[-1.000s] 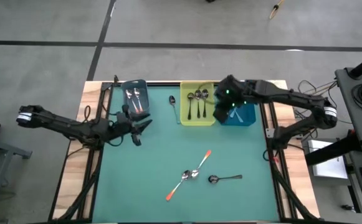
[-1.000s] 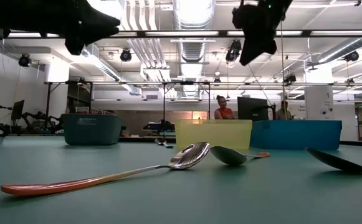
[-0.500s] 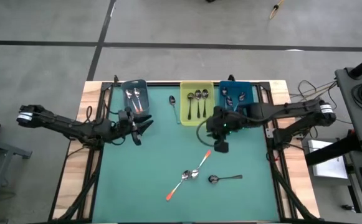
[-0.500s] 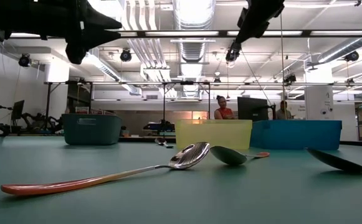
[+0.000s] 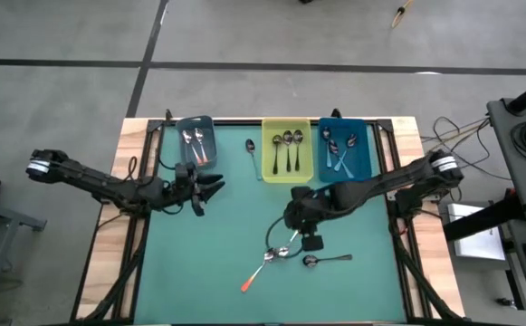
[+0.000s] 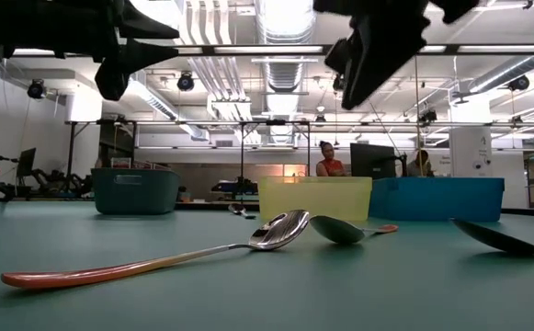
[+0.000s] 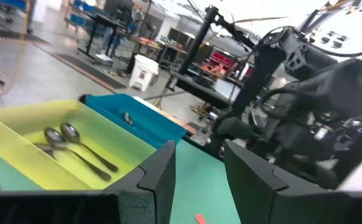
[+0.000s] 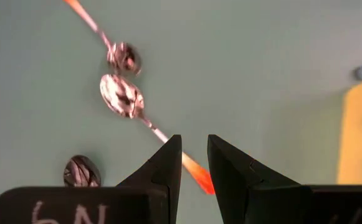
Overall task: Sort silverware by color (type)
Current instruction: Put the orange spoon into the green bin
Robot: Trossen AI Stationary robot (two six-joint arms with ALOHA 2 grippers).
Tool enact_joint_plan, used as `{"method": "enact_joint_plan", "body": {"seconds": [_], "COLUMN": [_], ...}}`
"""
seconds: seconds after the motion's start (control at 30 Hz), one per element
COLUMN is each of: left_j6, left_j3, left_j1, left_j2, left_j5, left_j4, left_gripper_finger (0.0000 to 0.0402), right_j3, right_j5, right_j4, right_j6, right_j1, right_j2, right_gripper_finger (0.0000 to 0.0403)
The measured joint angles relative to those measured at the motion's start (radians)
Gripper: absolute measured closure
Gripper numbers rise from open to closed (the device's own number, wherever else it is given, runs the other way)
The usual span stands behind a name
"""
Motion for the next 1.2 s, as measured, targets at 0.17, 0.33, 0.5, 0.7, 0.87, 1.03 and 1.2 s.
{"method": "enact_joint_plan", "body": {"seconds": [0.17,0.33,0.5,0.7,0.87,1.03,1.2], "left_j6": [-0.015,-0.01,-0.002,0.0,0.0,0.0,0.0], "left_j3": [0.0,0.0,0.0,0.0,0.0,0.0,0.0], "left_j1": [-0.059,-0.119,-0.157,-0.164,-0.164,-0.163,-0.163], "left_j2": [0.036,0.109,0.193,0.255,0.261,0.252,0.25], "left_j5": [0.0,0.0,0.0,-0.001,-0.004,-0.005,-0.006], "left_j4": [0.048,0.172,0.294,0.351,0.358,0.365,0.367], "left_gripper_finger": [0.0283,0.0283,0.0283,0.0283,0.0283,0.0283,0.0283], "right_j3": [0.0,0.0,0.0,0.0,0.0,0.002,0.002], "right_j5": [0.0,0.0,0.0,0.001,0.003,0.0,-0.002], "right_j4": [0.0,0.001,0.026,0.032,0.067,0.093,0.115], "right_j6": [0.0,-0.005,0.004,0.004,-0.03,-0.067,-0.074], "right_j1": [0.029,0.045,0.048,0.049,0.048,0.048,0.048], "right_j2": [0.092,0.171,0.219,0.241,0.264,0.303,0.327], "right_gripper_finger": [0.0335,0.0335,0.0324,0.0274,0.0231,0.0219,0.0226]}}
